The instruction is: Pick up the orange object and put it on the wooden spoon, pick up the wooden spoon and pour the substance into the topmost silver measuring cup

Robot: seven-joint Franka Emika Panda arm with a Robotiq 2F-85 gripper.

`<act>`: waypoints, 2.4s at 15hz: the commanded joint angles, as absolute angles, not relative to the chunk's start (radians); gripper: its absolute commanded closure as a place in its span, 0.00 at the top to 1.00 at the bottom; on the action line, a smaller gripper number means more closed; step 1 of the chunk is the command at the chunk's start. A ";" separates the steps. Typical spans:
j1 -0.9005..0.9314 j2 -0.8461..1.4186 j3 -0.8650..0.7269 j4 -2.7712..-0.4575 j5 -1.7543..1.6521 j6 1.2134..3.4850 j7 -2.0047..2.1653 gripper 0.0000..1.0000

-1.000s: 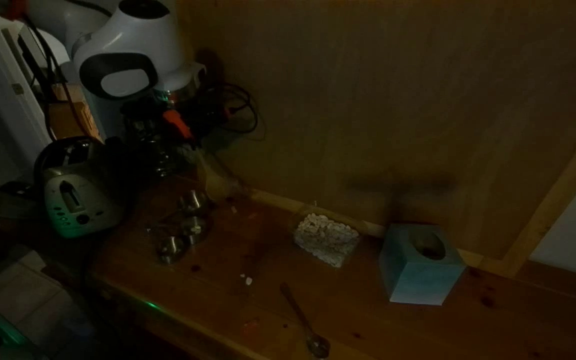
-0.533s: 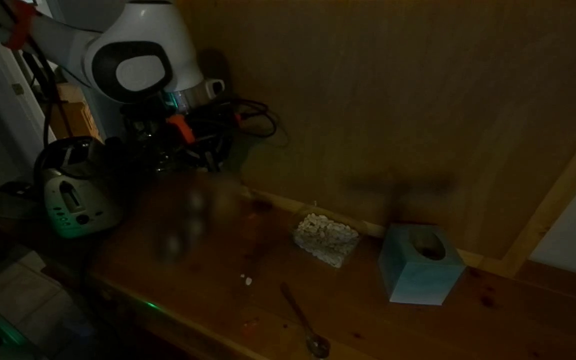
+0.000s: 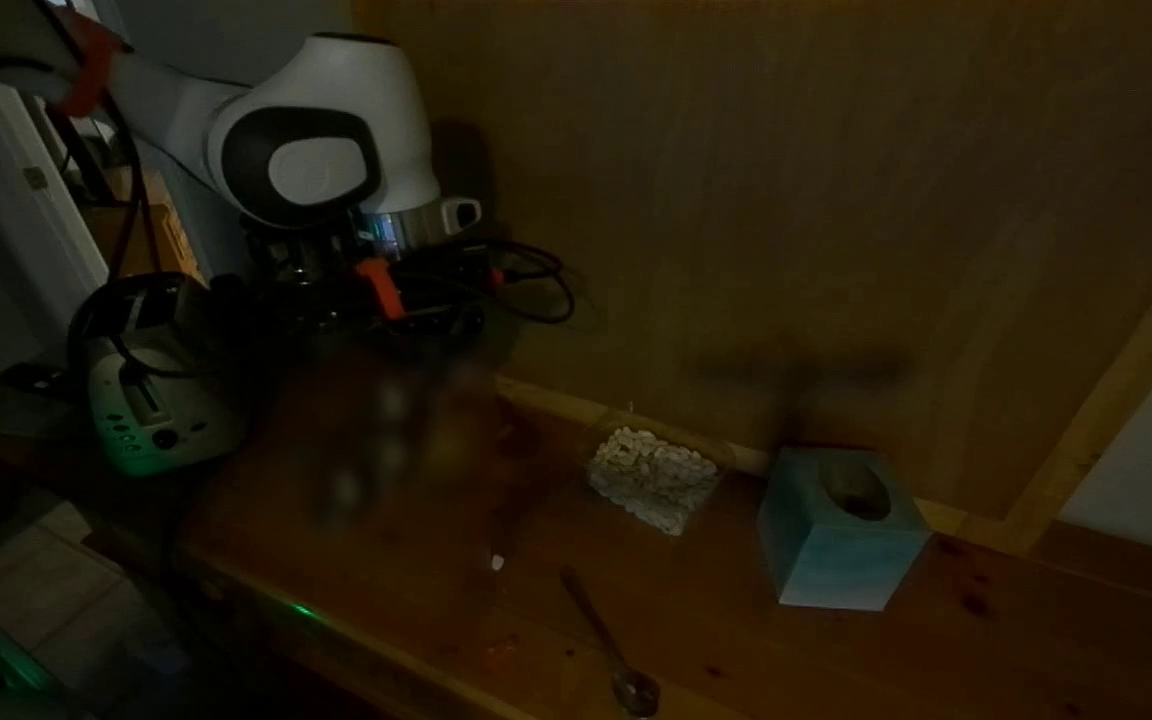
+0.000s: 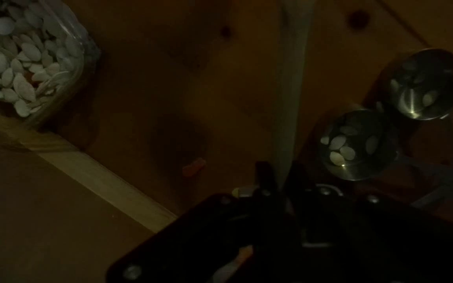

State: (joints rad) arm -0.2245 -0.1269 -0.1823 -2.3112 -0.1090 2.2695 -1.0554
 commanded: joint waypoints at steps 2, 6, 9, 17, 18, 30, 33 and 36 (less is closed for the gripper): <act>-0.218 -0.046 -0.228 -2.279 -0.046 2.351 -1.045 0.04; -0.238 0.007 -0.255 -2.291 0.024 2.421 -1.052 0.04; -0.256 0.049 -0.266 -2.299 0.081 2.467 -1.054 0.04; -0.285 0.120 -0.249 -2.297 0.242 2.474 -0.999 0.04; -0.287 0.122 -0.247 -2.299 0.253 2.481 -0.987 0.04; -0.314 0.186 -0.230 -2.301 0.256 2.547 -0.810 0.04; -0.316 0.195 -0.223 -2.295 0.243 2.543 -0.795 0.40; -0.312 0.188 -0.220 -2.297 0.229 2.542 -0.776 0.61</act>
State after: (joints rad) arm -0.2964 0.1889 -0.2411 -2.3013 0.2326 2.5308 -0.8041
